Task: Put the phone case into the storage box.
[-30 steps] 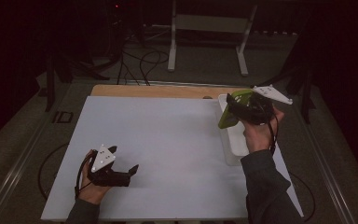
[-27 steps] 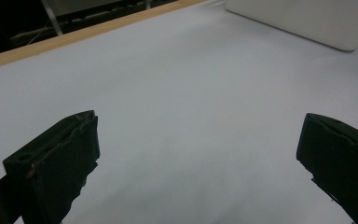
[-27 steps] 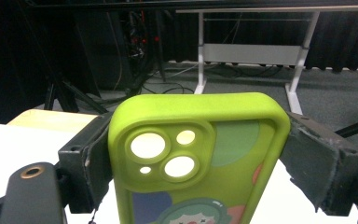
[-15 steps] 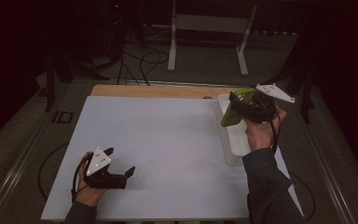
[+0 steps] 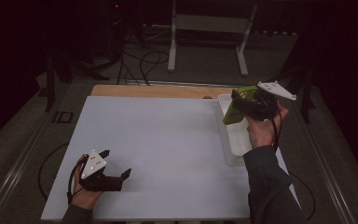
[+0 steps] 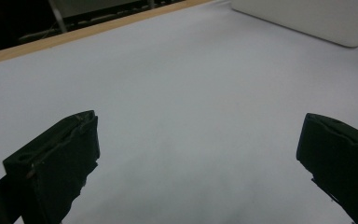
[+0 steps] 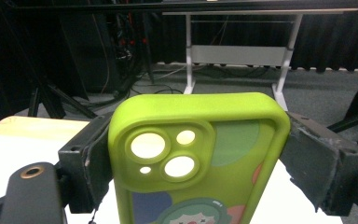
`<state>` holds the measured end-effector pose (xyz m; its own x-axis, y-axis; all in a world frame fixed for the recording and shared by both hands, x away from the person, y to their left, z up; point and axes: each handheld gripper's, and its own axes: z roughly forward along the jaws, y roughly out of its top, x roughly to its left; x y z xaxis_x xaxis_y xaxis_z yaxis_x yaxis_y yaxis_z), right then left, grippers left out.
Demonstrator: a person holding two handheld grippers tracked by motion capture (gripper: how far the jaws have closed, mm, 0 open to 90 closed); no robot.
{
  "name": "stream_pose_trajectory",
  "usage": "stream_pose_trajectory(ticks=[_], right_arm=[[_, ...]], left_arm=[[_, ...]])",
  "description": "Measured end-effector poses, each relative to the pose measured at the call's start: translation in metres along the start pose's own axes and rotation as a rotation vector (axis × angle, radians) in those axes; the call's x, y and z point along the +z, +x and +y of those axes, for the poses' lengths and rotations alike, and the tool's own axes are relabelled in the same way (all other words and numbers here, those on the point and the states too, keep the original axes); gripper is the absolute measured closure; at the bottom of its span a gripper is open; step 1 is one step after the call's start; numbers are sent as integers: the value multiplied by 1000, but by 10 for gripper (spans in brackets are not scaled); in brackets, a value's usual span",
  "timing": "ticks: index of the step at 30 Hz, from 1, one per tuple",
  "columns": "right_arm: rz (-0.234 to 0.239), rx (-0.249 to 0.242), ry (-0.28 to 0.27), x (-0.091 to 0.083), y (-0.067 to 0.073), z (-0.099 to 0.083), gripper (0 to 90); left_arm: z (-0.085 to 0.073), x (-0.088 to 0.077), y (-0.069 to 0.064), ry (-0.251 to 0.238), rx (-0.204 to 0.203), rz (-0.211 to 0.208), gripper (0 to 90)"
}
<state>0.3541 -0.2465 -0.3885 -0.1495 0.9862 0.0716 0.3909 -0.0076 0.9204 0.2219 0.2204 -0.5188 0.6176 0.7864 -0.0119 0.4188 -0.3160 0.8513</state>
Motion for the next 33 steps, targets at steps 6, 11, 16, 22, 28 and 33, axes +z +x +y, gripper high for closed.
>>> stream_pose_trajectory(ticks=[6,11,16,22,28,33], right_arm=[[-10,-1,-2,2,0,3,163],[-16,-5,-2,4,-1,5,163],[-27,-2,-1,6,-3,6,163],[-38,-2,3,11,-4,7,163],[-47,-6,5,16,-2,9,163],[-62,-14,3,19,-2,9,163]], left_arm=[[-2,-2,1,-4,1,3,0],[-3,-1,1,-5,1,3,0],[-3,-2,2,-8,0,5,0],[-4,-2,1,-10,-1,6,0],[-5,-4,1,-8,-3,7,0],[-6,-5,1,-15,-6,9,0]])
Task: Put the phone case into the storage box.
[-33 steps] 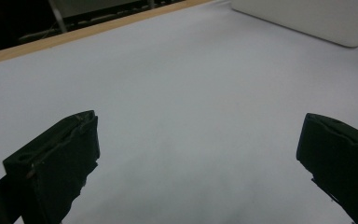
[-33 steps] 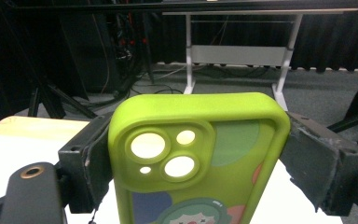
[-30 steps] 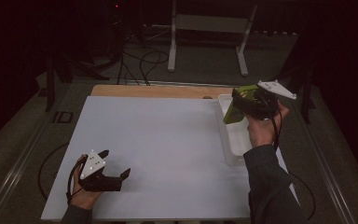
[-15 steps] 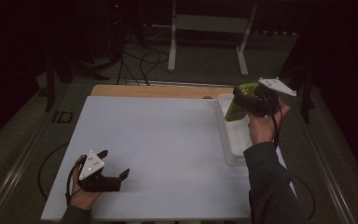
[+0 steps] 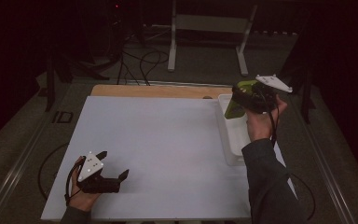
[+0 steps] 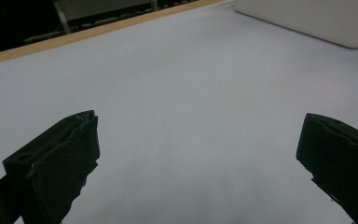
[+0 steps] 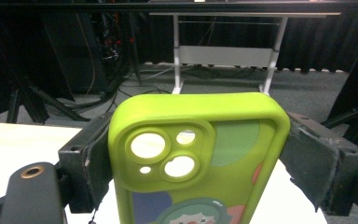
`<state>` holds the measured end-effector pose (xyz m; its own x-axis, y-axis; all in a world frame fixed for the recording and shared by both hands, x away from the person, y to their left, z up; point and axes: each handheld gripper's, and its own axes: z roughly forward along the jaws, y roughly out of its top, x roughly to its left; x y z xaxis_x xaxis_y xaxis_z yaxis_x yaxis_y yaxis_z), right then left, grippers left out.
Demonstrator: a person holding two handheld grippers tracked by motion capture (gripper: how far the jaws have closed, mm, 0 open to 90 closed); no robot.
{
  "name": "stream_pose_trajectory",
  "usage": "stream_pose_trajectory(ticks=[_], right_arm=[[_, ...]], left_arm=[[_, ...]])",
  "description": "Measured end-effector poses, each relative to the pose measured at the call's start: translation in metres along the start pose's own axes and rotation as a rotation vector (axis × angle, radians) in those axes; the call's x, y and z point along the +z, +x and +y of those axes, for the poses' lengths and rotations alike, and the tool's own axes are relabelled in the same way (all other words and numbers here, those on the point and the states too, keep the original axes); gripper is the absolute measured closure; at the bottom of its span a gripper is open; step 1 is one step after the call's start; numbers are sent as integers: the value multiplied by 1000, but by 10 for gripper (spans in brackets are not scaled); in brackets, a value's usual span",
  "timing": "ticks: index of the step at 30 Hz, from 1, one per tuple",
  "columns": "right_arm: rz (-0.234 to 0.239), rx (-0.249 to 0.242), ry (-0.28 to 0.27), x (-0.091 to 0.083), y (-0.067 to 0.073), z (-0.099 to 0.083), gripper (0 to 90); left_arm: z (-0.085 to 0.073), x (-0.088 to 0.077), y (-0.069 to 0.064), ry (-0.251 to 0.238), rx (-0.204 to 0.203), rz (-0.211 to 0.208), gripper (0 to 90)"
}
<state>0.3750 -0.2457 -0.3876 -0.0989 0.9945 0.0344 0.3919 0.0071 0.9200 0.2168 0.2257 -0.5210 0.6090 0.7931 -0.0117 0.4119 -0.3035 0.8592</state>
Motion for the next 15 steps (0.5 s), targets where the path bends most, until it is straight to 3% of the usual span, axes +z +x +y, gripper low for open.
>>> stream_pose_trajectory(ticks=[7,10,15], right_arm=[[-31,-16,-3,5,-3,-1,163],[-30,12,-6,7,-7,-2,163],[-37,17,0,11,-9,-3,163]], left_arm=[[-1,0,0,3,-1,3,0],[-1,0,0,3,-3,4,0],[-1,0,0,5,0,2,0]])
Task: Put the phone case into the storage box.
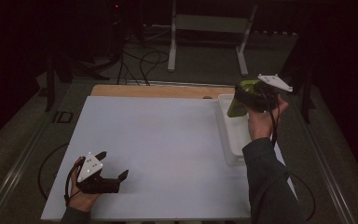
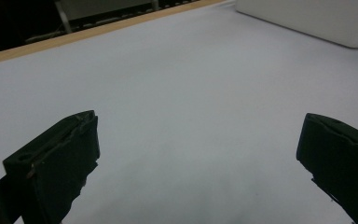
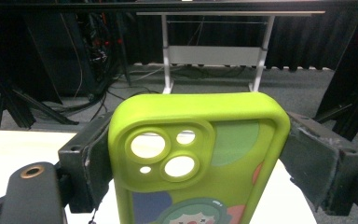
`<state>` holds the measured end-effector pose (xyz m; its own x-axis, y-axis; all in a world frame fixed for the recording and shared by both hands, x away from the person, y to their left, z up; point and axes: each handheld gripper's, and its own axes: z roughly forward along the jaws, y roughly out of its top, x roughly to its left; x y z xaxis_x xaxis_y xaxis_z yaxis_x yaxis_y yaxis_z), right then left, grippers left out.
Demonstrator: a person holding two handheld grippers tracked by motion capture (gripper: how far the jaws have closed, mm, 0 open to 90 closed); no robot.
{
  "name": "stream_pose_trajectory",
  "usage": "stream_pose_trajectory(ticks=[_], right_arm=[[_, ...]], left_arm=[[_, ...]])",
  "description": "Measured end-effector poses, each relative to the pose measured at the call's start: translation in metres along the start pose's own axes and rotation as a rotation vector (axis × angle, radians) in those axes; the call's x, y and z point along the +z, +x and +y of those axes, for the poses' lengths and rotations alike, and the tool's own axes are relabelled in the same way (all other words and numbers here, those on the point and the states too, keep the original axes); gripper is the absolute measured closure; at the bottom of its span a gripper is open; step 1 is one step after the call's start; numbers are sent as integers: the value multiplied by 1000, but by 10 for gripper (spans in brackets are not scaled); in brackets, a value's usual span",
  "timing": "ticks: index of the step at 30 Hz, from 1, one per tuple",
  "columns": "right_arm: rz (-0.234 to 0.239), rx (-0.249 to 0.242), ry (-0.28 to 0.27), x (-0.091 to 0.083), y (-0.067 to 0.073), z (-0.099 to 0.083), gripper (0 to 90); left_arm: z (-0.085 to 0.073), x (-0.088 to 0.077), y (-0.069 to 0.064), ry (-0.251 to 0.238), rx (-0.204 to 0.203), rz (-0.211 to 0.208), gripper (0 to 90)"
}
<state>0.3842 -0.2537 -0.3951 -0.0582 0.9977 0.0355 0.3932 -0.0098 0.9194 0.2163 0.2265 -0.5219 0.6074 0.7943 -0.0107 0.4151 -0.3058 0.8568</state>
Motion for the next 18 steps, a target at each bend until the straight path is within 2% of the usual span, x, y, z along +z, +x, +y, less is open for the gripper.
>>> stream_pose_trajectory(ticks=[18], right_arm=[[-18,2,31,18,-1,-6,163]], left_arm=[[-1,0,0,1,-5,-3,0]])
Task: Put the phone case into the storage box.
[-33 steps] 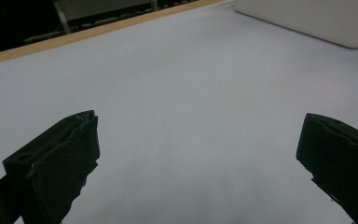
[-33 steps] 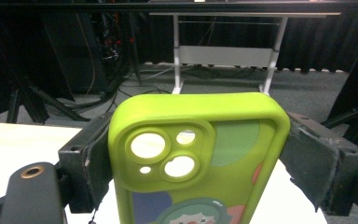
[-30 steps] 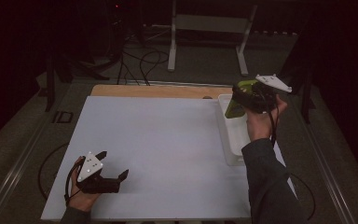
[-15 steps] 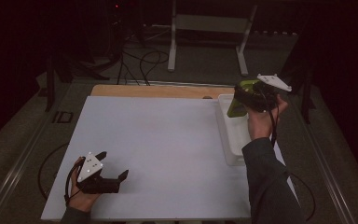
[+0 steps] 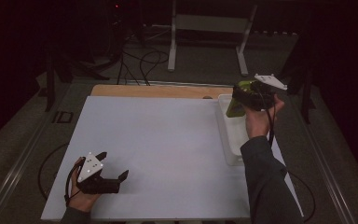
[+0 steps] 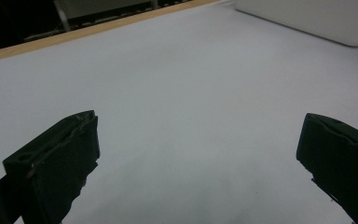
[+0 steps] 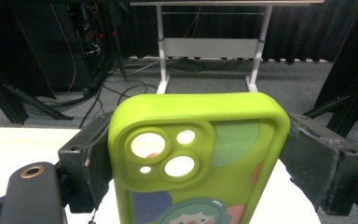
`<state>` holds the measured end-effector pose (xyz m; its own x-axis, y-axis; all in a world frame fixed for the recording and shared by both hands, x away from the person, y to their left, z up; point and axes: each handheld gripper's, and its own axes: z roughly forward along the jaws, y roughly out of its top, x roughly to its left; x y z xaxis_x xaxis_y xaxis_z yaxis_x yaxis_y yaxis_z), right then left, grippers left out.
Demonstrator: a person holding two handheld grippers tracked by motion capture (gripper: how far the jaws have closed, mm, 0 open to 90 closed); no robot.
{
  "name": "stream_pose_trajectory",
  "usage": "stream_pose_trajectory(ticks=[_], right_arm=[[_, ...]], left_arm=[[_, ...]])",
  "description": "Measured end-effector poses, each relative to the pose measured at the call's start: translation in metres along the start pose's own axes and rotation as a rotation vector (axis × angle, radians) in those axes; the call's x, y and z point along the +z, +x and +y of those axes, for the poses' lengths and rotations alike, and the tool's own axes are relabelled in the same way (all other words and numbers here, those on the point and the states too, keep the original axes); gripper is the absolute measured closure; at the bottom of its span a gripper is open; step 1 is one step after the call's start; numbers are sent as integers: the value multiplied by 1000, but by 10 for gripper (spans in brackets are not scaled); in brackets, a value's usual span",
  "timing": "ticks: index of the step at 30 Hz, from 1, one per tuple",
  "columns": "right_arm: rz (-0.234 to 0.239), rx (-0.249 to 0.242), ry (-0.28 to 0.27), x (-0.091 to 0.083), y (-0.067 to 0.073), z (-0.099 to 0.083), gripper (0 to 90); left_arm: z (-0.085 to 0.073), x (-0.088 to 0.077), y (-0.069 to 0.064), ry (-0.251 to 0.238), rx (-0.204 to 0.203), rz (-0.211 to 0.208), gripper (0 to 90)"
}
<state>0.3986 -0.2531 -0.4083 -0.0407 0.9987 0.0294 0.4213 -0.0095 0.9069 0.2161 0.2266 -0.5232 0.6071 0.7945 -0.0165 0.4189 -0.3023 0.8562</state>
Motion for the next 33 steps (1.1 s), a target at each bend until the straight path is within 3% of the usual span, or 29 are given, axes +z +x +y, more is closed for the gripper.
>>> stream_pose_trajectory(ticks=[33], right_arm=[[-43,6,31,36,3,-6,163]], left_arm=[[-1,-1,4,-4,-5,1,0]])
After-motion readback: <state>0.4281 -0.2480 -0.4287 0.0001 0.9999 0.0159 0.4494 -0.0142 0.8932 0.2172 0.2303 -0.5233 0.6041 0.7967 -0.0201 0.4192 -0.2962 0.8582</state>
